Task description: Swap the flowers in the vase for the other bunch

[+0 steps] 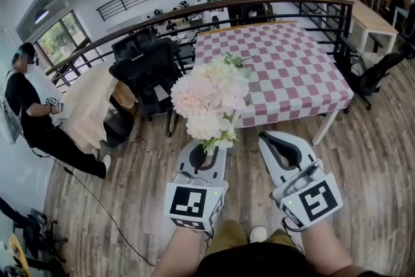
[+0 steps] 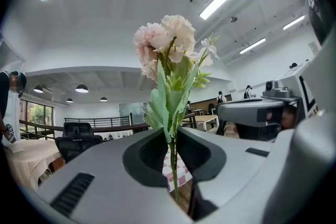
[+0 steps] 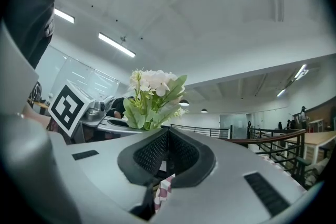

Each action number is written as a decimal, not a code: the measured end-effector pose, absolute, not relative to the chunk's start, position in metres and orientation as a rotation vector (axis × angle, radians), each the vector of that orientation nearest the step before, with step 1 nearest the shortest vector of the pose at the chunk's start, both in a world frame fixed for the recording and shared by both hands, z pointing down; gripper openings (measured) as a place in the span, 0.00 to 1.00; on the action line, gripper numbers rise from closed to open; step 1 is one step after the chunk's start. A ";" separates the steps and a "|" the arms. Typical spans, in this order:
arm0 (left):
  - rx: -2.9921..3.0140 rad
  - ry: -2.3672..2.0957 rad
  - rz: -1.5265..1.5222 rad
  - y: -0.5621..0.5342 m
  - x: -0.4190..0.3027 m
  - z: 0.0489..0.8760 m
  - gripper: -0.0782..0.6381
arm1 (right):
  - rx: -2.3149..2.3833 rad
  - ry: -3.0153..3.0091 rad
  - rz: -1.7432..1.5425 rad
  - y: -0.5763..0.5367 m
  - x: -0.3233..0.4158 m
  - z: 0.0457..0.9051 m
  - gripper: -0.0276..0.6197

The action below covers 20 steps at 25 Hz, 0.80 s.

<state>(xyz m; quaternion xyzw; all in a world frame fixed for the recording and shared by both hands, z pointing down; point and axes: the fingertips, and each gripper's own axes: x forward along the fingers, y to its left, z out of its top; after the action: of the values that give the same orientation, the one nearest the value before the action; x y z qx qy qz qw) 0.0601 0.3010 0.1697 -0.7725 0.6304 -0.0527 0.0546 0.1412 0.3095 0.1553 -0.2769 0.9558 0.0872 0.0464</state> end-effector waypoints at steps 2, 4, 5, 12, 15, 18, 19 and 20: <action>-2.340 1.918 -0.162 0.304 0.062 0.169 0.18 | -0.843 2.914 0.268 0.313 0.144 0.156 0.09; -2.335 1.926 -0.164 0.304 0.062 0.170 0.18 | -0.838 2.913 0.268 0.315 0.147 0.157 0.09; -2.333 1.932 -0.165 0.304 0.061 0.171 0.18 | -0.834 2.914 0.268 0.315 0.148 0.158 0.09; -2.325 1.960 -0.174 0.293 0.055 0.182 0.18 | -0.826 2.921 0.247 0.305 0.149 0.169 0.09; -2.324 1.956 -0.172 0.286 0.051 0.185 0.18 | -0.823 2.920 0.260 0.298 0.144 0.172 0.09; -2.319 1.951 -0.173 0.276 0.045 0.186 0.18 | -0.824 2.912 0.269 0.286 0.137 0.172 0.09; -2.317 1.950 -0.171 0.271 0.042 0.186 0.18 | -0.824 2.908 0.273 0.281 0.134 0.172 0.09; -2.316 1.946 -0.169 0.265 0.039 0.185 0.18 | -0.824 2.909 0.278 0.275 0.130 0.172 0.09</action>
<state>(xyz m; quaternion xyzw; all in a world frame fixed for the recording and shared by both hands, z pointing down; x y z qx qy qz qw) 0.0393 0.2652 0.1850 -0.7632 0.6413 -0.0555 0.0559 0.1304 0.2751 0.1719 -0.2709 0.9568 0.0915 0.0527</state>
